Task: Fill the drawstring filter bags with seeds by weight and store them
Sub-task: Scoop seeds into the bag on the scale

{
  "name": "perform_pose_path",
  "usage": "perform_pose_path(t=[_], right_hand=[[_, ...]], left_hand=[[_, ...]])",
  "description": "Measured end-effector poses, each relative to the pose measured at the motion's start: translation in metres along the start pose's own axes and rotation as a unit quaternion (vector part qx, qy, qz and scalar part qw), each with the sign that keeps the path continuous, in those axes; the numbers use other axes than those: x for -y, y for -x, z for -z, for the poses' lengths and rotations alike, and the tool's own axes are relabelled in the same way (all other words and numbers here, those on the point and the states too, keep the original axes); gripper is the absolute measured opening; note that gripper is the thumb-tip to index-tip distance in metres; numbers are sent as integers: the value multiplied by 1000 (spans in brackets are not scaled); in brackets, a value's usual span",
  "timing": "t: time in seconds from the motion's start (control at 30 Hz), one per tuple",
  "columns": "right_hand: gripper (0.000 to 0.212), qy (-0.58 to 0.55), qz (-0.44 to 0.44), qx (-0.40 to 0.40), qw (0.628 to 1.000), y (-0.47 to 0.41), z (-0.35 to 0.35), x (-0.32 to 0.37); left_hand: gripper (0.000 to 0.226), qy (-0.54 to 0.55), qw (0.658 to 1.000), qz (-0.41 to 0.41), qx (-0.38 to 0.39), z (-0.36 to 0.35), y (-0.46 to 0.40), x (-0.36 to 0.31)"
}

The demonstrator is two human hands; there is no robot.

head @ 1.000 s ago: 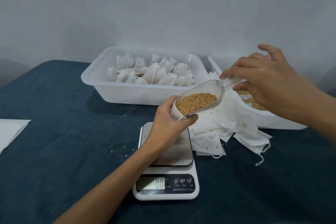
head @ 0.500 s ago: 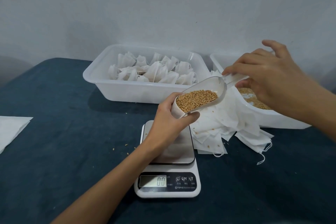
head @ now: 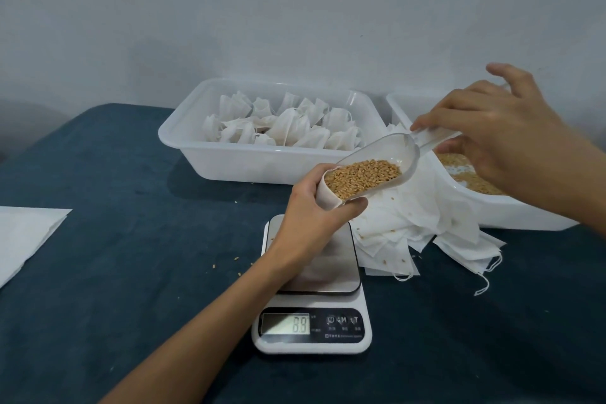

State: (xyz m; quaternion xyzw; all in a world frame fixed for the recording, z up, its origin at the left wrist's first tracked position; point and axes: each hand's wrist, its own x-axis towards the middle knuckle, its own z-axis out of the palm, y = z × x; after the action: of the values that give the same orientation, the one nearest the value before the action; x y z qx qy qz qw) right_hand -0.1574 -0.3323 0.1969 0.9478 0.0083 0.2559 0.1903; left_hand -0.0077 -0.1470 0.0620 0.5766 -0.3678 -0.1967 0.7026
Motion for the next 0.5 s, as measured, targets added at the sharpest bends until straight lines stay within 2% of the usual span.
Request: perform_pose_path(t=[0.5], right_hand=[[32,3,-3,0,1000,0,-4,0]], left_hand=[[33,1,1000,1,0,0,0,-1]])
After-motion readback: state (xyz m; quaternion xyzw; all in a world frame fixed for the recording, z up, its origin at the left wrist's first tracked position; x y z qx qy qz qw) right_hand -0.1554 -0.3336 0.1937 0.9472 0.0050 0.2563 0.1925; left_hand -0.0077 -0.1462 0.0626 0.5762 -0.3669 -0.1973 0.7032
